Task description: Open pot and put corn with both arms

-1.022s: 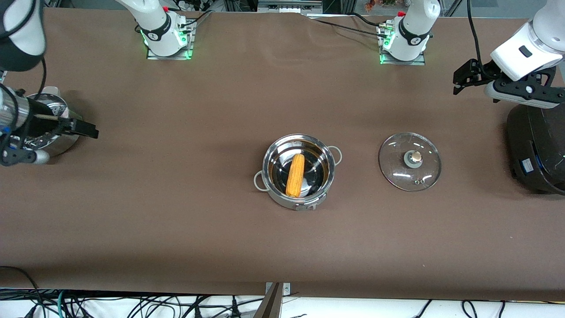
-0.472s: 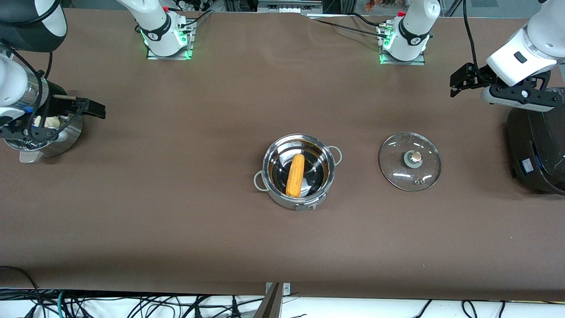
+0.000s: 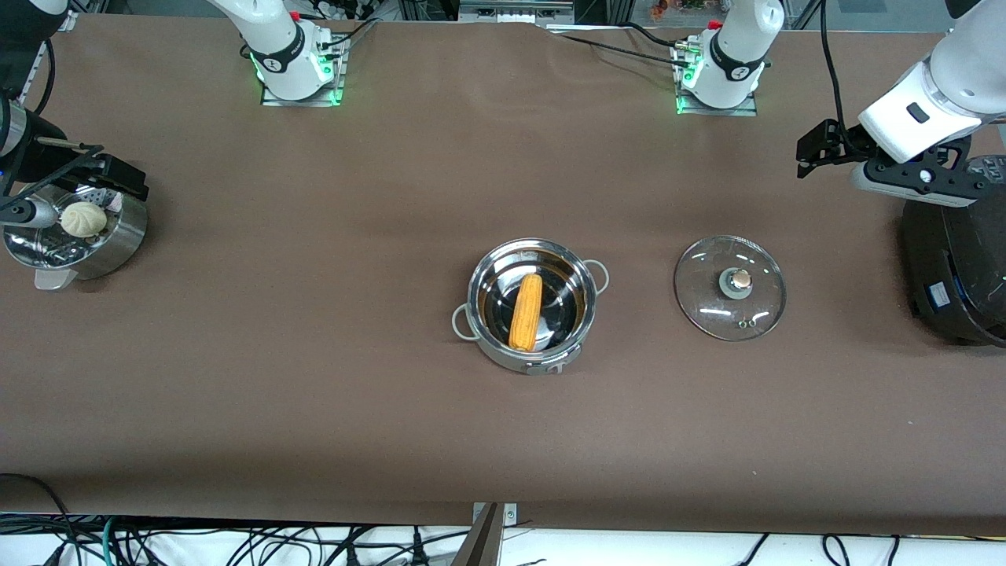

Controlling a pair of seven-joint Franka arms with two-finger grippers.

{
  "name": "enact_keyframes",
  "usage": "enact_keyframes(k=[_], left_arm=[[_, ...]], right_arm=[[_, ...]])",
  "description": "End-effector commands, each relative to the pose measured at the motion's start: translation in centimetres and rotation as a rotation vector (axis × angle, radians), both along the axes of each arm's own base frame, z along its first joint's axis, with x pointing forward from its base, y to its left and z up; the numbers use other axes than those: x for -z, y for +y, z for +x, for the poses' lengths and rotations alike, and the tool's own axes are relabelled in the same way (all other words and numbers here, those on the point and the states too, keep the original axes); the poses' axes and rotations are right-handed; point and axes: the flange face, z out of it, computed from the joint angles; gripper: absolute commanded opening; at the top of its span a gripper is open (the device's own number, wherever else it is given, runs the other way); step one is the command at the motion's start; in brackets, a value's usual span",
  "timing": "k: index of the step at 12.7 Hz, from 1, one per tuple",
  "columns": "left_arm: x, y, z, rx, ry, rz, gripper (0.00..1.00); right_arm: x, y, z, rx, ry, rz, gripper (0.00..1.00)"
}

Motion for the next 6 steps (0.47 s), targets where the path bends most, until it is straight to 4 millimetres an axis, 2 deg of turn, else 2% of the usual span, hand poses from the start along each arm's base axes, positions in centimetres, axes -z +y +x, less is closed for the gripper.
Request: enact_keyframes(k=[1, 3, 6], left_arm=[[-0.2, 0.1, 0.0, -0.016, -0.008, -0.023, 1.0], [-0.3, 0.3, 0.1, -0.02, -0.01, -0.023, 1.0], [-0.3, 0.3, 0.1, -0.022, -0.01, -0.024, 1.0]], right_arm=[[-0.6, 5.3, -1.4, -0.059, 0.015, -0.018, 1.0], [-0.7, 5.9, -1.4, -0.031, 0.004, -0.013, 1.0], [-0.5, 4.5, -0.9, -0.001, -0.011, -0.008, 1.0]])
